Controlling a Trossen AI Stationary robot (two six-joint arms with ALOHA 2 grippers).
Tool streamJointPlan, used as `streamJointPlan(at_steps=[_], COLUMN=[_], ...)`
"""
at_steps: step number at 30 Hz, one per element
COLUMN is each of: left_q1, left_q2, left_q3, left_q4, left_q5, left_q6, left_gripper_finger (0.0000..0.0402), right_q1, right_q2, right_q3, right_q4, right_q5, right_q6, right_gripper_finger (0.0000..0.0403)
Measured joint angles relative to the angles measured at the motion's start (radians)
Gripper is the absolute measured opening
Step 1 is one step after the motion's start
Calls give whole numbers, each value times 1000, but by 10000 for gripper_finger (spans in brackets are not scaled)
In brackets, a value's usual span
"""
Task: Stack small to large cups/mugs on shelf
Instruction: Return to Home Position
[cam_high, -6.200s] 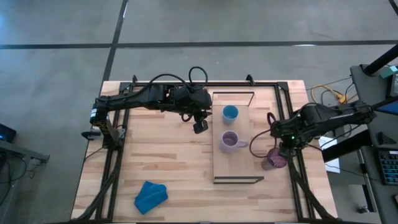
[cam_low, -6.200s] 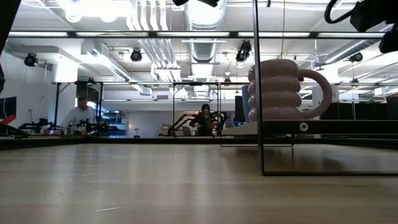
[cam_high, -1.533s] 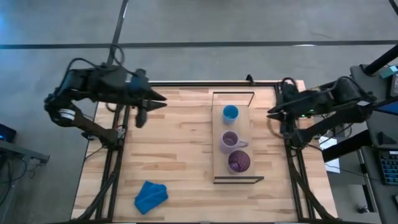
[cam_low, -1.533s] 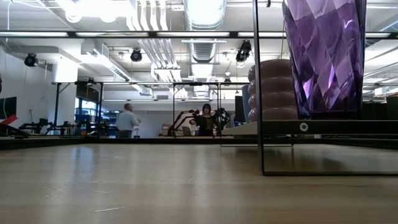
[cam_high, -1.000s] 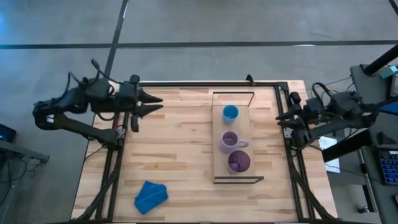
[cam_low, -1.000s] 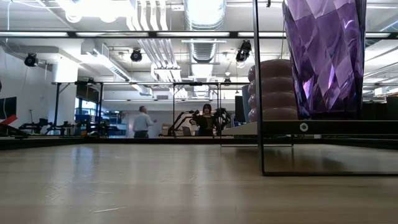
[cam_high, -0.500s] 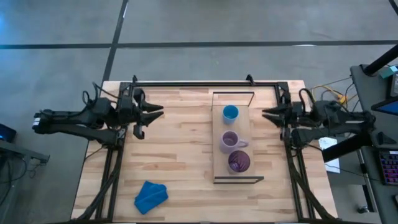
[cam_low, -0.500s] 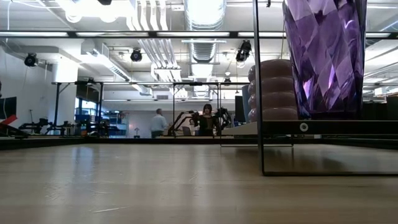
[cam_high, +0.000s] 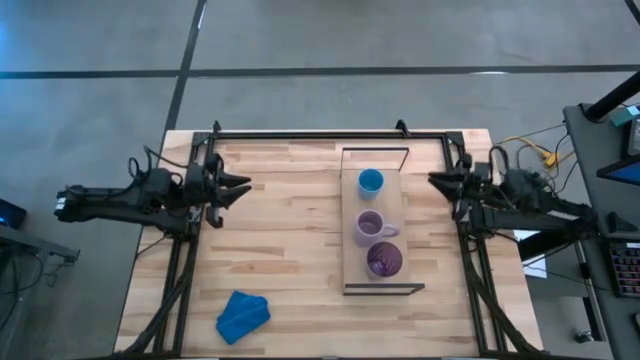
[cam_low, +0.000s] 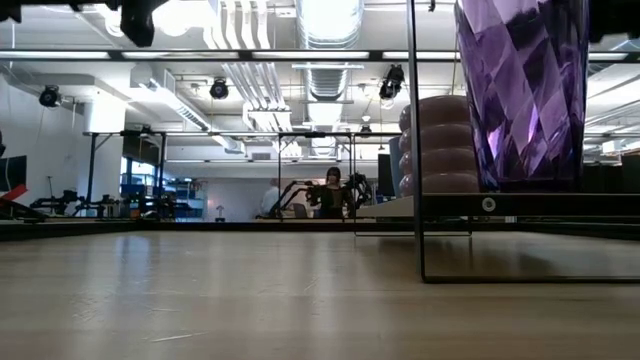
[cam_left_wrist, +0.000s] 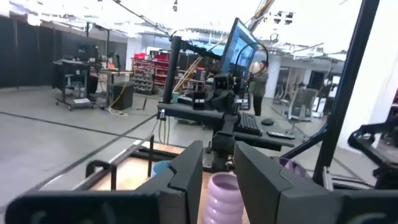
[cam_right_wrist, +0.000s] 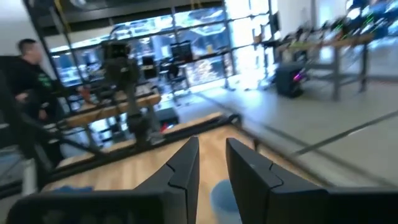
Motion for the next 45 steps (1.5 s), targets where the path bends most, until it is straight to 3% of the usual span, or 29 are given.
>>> streamJointPlan(at_steps=[4,10,21,26,35,38,45], left_q1=[0,0,0,0,0,0,0], left_q2=[-82,-207,-427,-410,-410,-414,-406], left_q3=[-109,-280,-460,-470,-488,-488,-489], left_q4=[84,274,313,274,139,83,-20], left_q5=[-1,-14,-87,-88,-94,-134,-352], left_q6=[-36,-25,-57,-39,-32,-30,-30], left_gripper_finger=[80,80,80,80,80,80,80], right_q1=[0,0,0,0,0,0,0], right_q2=[-104,-83,-107,-107,-98,-107,-94], right_q3=[-104,-156,-270,-339,-382,-385,-389], right_q4=[11,44,76,193,208,211,206], right_q5=[-33,-27,66,86,105,129,131], right_q6=[30,55,117,141,221,217,281], right_gripper_finger=[70,74,71,73,74,71,74])
